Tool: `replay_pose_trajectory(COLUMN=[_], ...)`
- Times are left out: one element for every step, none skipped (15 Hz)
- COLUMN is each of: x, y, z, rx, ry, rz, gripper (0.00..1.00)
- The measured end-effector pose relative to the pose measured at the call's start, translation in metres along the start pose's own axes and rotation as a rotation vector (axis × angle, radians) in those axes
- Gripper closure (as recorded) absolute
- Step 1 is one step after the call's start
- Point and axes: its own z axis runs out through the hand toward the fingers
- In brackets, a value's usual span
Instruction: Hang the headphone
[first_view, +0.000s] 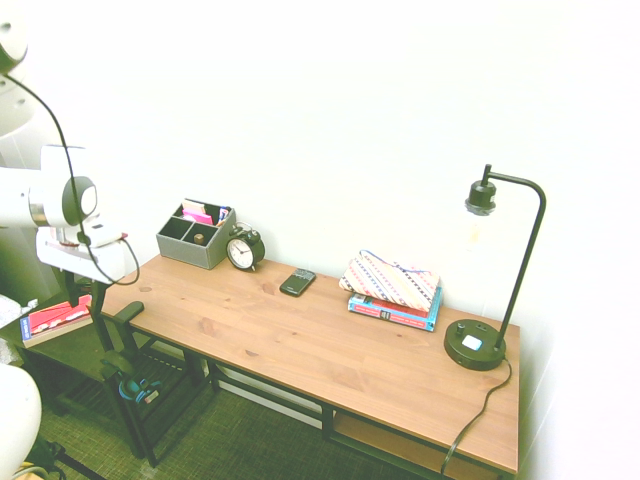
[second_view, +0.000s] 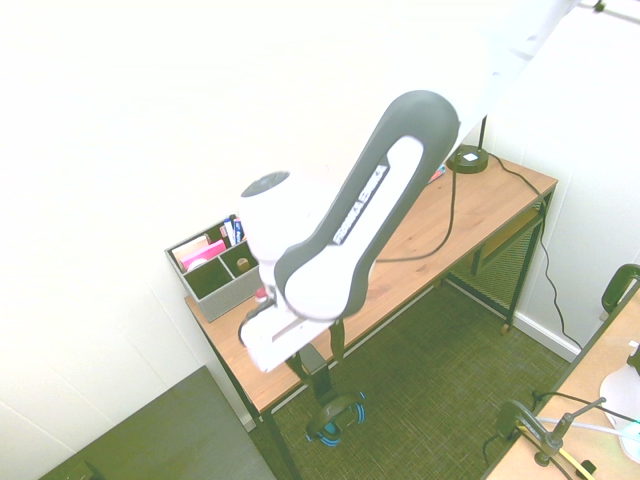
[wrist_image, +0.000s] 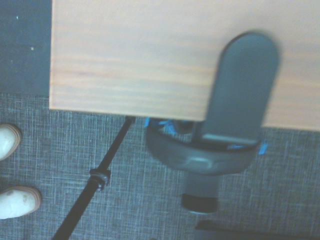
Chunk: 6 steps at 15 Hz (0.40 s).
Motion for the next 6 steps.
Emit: replay_pose_trajectory(x=[0.019, 0.040, 0.063, 0.086, 0.104, 0.120], y=[0.016, 0.033, 0.053, 0.075, 0.098, 0.124], z=[-0.021, -0.041, -0.062, -0.083, -0.103, -0.122], rx=[0.020, 0.035, 0.051, 0.069, 0.079, 0.079], ry=[0.024, 0.041, 0.052, 0.062, 0.072, 0.075], rz=[-0.031, -0.041, -0.046, -0.049, -0.059, -0.066], gripper=[0.00, 0.00, 0.00, 0.00, 0.00, 0.00])
